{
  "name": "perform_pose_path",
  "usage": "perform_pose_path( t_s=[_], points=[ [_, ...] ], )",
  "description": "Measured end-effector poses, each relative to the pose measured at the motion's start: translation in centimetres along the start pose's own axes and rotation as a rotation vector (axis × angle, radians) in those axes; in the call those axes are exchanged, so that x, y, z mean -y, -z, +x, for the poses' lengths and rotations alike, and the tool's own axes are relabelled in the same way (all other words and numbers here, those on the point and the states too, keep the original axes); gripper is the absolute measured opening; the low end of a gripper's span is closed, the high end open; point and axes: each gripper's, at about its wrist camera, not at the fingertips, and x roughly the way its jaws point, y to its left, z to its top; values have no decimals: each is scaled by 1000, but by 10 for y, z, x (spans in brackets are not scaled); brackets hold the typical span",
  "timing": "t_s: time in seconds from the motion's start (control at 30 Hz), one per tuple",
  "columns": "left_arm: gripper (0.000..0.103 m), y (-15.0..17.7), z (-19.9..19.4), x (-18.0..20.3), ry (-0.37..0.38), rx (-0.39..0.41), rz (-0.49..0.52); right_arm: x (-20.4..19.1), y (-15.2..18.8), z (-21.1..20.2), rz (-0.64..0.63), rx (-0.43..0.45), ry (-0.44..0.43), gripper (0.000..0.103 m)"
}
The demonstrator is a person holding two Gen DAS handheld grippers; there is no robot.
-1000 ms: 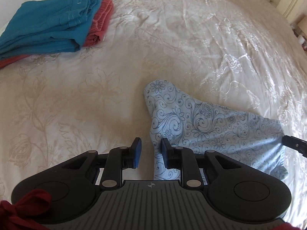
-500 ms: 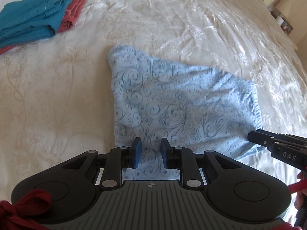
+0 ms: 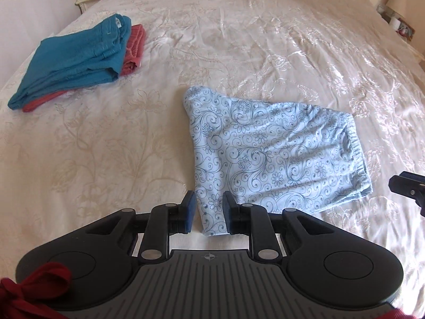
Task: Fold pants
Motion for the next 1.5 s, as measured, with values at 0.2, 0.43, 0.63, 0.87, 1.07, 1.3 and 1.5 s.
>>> perform_pose_path(
  t_s=[0.2,0.43,0.63,0.87,1.07,1.3,1.5],
  points=[
    [22,7,-40,8,-36,7,-29,-22,5,-30,-7,13,30,36],
    [22,17,-86,13,-17,70,-74,-34,8,-62,18,50,45,36],
    [22,23,-113,15,-22,103,-116,-44,13,-82,32,79,52,37],
    [22,34,-124,17,-10,44,-112,-53,23,-96,39,107,63,44],
    [22,44,-131,21,-38,33,-94,-61,32,-102,49,96,62,44],
    [22,52,-136,22,-40,17,-99,-71,40,-111,47,95,72,44],
    [22,56,-141,24,-41,21,-93,-73,43,-117,41,100,73,44]
  ],
)
